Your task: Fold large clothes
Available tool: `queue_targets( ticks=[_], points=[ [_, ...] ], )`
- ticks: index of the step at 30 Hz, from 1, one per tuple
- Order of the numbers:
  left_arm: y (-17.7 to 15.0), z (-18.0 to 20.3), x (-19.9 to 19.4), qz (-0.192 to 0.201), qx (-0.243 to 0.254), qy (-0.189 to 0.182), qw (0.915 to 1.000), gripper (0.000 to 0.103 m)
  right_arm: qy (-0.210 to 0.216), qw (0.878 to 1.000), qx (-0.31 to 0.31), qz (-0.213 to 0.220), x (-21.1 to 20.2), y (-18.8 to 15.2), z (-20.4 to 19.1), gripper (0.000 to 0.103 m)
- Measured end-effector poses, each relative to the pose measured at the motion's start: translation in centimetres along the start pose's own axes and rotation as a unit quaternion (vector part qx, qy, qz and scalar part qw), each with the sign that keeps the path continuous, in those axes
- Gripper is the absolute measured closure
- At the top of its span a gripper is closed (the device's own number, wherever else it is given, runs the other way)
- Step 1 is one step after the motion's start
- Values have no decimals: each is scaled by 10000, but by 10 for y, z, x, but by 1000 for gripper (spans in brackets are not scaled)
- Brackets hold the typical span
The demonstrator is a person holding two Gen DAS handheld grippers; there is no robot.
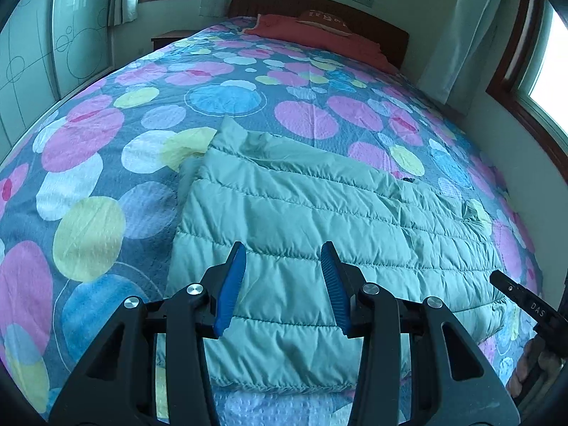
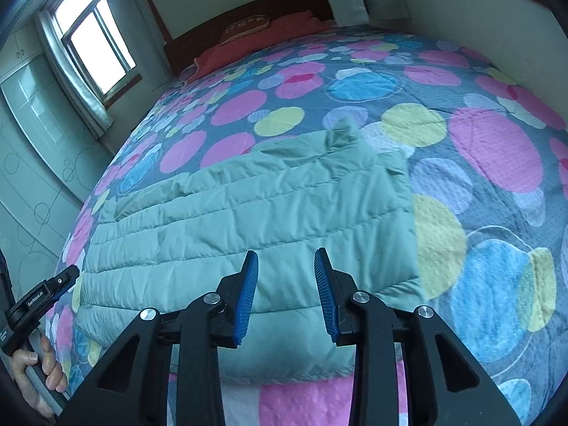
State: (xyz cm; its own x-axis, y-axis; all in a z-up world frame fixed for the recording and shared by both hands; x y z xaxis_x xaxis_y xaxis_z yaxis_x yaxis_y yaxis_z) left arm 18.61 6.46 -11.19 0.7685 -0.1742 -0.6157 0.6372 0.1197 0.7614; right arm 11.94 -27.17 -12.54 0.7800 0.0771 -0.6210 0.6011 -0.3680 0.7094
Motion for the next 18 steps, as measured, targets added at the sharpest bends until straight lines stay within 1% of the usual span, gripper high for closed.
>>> queue_targets(
  ticks=[5, 10, 14, 18],
  points=[
    [7, 6, 12, -5, 88, -15, 10000, 59, 255, 9987, -431, -134, 24, 2, -52, 69],
    [4, 5, 31, -177, 167, 36, 9997, 60, 419, 9955, -819, -247, 52, 4, -99, 69],
    [2, -1, 38, -218, 144, 63, 9996, 59, 361, 9934, -1041, -310, 71, 0, -117, 69],
    [0, -5, 44, -262, 130, 86, 9995, 59, 287, 9929, -1069, -431, 87, -7, -122, 69]
  ],
)
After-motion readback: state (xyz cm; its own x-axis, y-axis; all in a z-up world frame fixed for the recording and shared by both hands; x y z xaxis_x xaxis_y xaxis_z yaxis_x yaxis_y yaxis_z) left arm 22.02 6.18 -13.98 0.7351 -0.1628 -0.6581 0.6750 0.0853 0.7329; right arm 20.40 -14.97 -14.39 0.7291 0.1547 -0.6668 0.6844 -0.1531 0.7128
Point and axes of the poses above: each gripper's, at about its wrist camera, not at the fingertips, and x roughly the way its jaws point, z to its right, y to its top, the point moved 4 cm from there along x, roughly the way its jaws point, and after that the axes turned 10 degrees about z, right-handed, at the moved point
